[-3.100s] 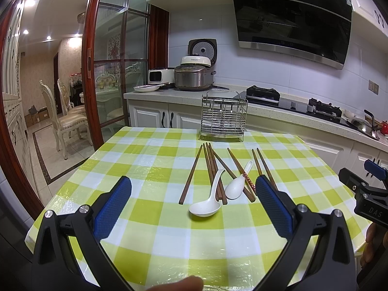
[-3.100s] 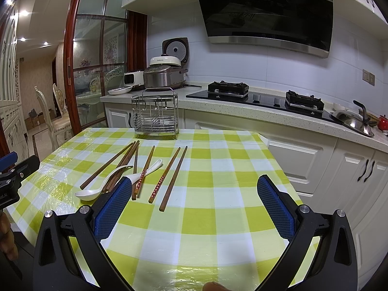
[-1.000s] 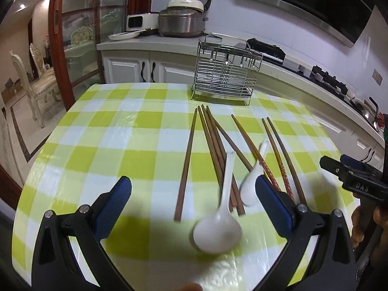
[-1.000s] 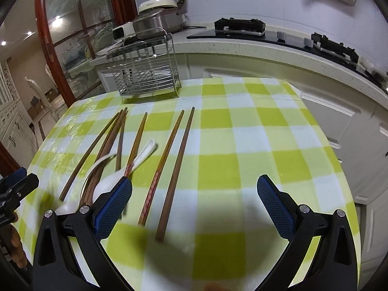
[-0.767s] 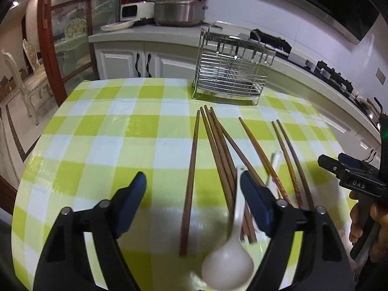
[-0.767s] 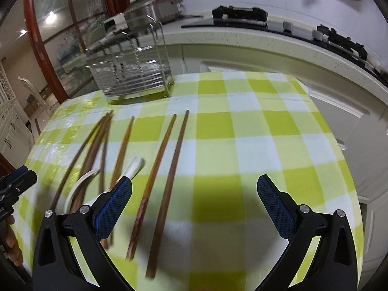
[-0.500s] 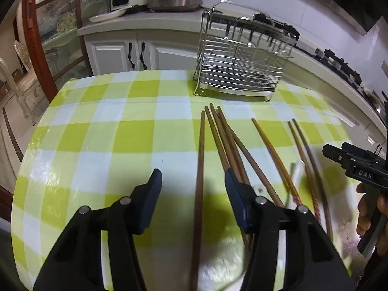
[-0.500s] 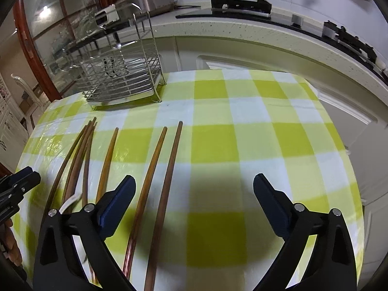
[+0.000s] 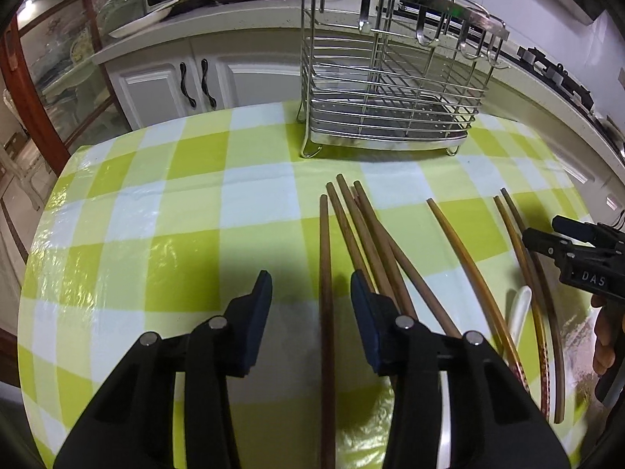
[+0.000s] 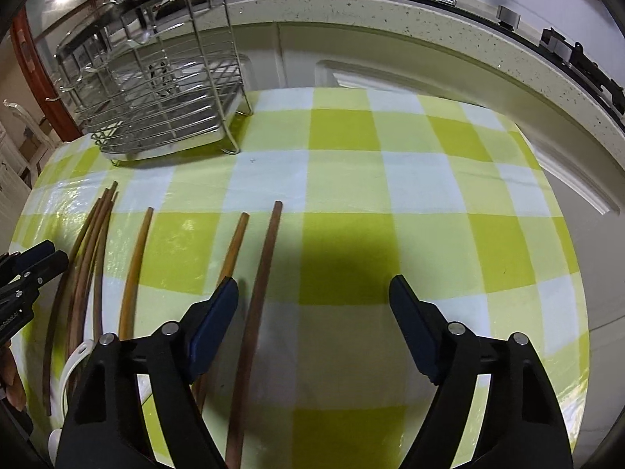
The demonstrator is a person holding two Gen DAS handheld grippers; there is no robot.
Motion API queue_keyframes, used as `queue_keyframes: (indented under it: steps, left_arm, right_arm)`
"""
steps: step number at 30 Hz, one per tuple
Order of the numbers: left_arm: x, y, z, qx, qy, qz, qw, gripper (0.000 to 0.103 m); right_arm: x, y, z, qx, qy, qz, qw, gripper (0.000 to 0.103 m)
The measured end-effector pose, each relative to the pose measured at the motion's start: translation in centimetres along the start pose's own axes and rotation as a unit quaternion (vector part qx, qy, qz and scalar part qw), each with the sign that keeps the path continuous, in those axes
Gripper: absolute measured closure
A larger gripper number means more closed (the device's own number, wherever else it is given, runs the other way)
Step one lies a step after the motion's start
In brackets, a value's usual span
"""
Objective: Organize utensils
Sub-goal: 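Grasp a brown chopstick with the left tool while the right tool grasps another chopstick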
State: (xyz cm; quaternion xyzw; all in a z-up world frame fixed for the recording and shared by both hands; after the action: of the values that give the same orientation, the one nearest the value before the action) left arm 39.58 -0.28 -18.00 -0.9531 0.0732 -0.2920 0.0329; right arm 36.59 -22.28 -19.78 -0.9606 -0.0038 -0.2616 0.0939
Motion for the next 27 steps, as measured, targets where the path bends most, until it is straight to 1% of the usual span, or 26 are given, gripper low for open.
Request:
queue_keyframes:
  steps: [2,5,7,8,10,12,15,16,17,18,19,21,22,24,27]
  left_arm:
    - [0.2,0.2,0.3,0.002,0.0,0.005,1.0,0.062]
    - [0.4,0.3,0.7,0.003,-0.001,0.009,1.0,0.063]
    - [0.5,0.4,1.0,0.004,-0.002,0.012,0.9999,0.064]
    - [0.5,0.4,1.2,0.003,-0.003,0.014,0.9999,0.064]
    - [0.4,0.7,1.4,0.004,-0.003,0.018,0.9998,0.065]
    - [0.5,0.8,1.5,0.006,-0.001,0.022,0.9997,0.065]
    - [0.5,0.8,1.5,0.007,0.001,0.028,0.9996,0.066]
    - [0.6,0.8,1.5,0.007,0.001,0.03,0.9995,0.068]
    - [0.6,0.8,1.5,0.007,0.001,0.033,0.9994,0.071]
    - [0.7,0.8,1.5,0.008,-0.001,0.035,0.9994,0.078]
    - [0.6,0.8,1.5,0.009,-0.001,0.036,0.9993,0.082]
    - [0.6,0.7,1.5,0.01,-0.005,0.037,0.9992,0.093]
    - [0.6,0.7,1.5,0.011,-0.006,0.037,0.9992,0.096]
    - [0.5,0.5,1.4,0.006,-0.012,0.031,0.9994,0.097]
    - [0.5,-0.1,0.7,0.005,-0.005,0.022,0.9997,0.097]
  right_arm:
    - [0.2,0.0,0.2,-0.01,0.002,-0.008,1.0,0.035]
    - [0.5,-0.2,0.2,-0.011,0.005,-0.015,1.0,0.043]
    - [0.6,-0.7,0.2,-0.01,0.006,-0.026,1.0,0.054]
    - [0.6,-1.1,0.2,-0.01,0.006,-0.034,0.999,0.056]
    - [0.5,-1.8,0.2,-0.005,0.006,-0.046,0.999,0.068]
    - [0.6,-2.1,0.3,0.002,0.006,-0.05,0.999,0.073]
    - [0.5,-2.5,0.3,0.009,0.008,-0.057,0.998,0.077]
    - [0.5,-2.7,0.3,0.012,0.009,-0.06,0.998,0.08]
    - [0.4,-2.9,0.3,0.014,0.01,-0.063,0.998,0.082]
    - [0.4,-3.1,0.3,0.018,0.01,-0.067,0.998,0.085]
    - [0.4,-3.3,0.2,0.021,0.01,-0.07,0.997,0.088]
    - [0.4,-3.4,0.2,0.024,0.011,-0.072,0.997,0.091]
    - [0.4,-3.4,0.2,0.026,0.011,-0.072,0.997,0.091]
    - [0.3,-3.4,0.0,0.034,0.01,-0.068,0.997,0.092]
    - [0.4,-3.2,-0.7,0.038,0.019,-0.064,0.997,0.093]
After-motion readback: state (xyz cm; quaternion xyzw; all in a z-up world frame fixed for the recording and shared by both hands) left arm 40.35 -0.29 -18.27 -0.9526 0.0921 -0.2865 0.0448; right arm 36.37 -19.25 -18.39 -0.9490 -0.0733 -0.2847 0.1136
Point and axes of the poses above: each gripper's, at about its wrist camera, not at the fingertips, and z roughly the way its jaws point, y to its right, x to its top, the point moved 10 cm from there along z, roughly the way its jaws point, and after that the axes turned 9 degrees about x, right-handed, at the moved point
